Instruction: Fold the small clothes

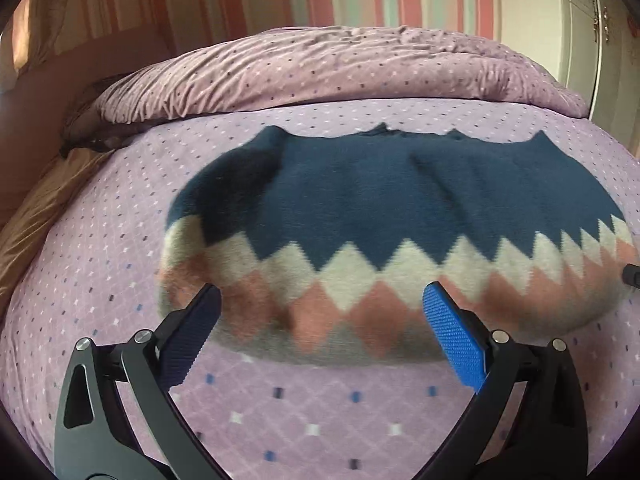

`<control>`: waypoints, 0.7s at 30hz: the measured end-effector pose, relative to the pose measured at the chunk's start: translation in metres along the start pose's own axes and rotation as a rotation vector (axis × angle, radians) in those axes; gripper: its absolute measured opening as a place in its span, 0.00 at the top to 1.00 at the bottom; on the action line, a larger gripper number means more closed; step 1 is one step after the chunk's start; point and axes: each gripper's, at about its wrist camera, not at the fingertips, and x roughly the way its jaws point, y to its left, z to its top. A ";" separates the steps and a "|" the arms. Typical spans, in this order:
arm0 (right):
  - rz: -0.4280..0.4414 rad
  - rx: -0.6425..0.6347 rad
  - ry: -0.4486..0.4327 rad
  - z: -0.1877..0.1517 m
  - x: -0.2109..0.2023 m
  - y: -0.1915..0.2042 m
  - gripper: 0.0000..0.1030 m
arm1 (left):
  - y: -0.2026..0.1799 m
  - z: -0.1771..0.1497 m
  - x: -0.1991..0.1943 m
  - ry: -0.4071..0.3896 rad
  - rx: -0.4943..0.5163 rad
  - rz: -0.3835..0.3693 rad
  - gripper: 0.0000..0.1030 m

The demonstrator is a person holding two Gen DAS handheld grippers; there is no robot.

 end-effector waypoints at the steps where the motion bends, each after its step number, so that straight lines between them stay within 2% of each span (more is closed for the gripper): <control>1: 0.002 0.003 0.001 -0.001 0.000 -0.004 0.02 | -0.009 0.000 0.000 0.001 0.010 -0.008 0.03; 7: 0.070 0.047 0.025 -0.001 0.006 -0.019 0.02 | -0.056 0.002 0.009 0.001 0.056 -0.045 0.03; 10: 0.109 0.086 0.054 -0.001 0.016 -0.025 0.02 | -0.071 0.002 0.024 0.028 0.090 -0.014 0.03; 13: 0.131 0.106 0.073 -0.003 0.022 -0.029 0.02 | -0.079 -0.005 0.046 0.098 0.115 0.027 0.03; 19: 0.236 0.166 0.128 0.001 0.042 -0.030 0.02 | -0.080 -0.010 0.050 0.095 0.121 0.042 0.03; 21: 0.310 0.230 0.157 0.001 0.054 -0.033 0.01 | -0.080 -0.010 0.050 0.093 0.121 0.041 0.03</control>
